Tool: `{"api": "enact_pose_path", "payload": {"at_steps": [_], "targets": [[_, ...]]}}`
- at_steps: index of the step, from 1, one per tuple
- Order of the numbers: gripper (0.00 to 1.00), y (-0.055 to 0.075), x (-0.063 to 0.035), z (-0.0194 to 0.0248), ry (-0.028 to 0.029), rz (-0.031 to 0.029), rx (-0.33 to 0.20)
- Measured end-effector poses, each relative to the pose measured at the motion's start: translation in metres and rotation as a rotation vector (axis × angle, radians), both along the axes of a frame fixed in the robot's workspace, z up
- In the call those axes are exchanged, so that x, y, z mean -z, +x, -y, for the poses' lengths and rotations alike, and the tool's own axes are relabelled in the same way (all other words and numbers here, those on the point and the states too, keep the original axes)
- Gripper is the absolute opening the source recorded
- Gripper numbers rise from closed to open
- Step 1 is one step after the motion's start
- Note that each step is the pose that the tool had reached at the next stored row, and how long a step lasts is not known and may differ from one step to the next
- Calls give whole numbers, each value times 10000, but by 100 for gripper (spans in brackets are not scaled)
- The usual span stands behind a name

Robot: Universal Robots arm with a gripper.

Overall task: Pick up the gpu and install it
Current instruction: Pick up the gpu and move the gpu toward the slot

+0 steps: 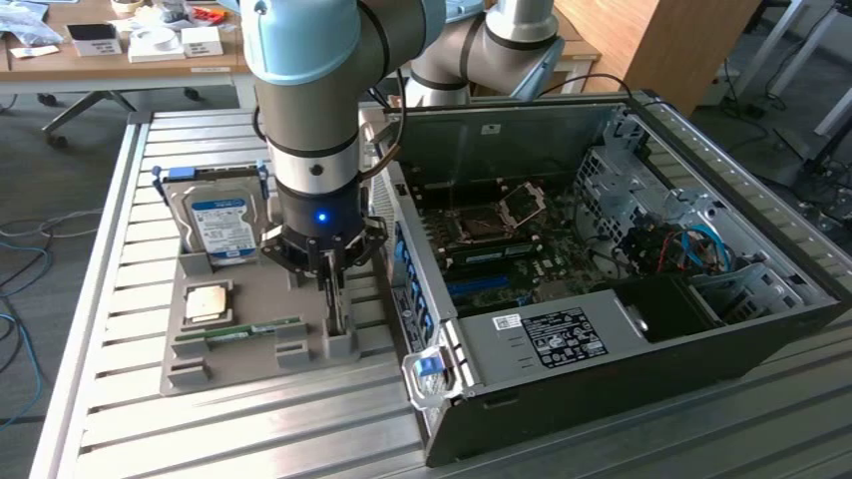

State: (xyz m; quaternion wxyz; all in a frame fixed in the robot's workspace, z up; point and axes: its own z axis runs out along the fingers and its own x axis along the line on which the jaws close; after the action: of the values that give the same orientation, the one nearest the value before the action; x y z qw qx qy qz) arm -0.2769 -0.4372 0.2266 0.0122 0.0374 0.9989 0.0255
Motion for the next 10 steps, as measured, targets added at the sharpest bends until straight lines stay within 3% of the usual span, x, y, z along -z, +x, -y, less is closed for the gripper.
{"api": "enact_pose_path", "payload": {"at_steps": [10], "targets": [[27, 0, 0, 0, 0, 0, 0]]}}
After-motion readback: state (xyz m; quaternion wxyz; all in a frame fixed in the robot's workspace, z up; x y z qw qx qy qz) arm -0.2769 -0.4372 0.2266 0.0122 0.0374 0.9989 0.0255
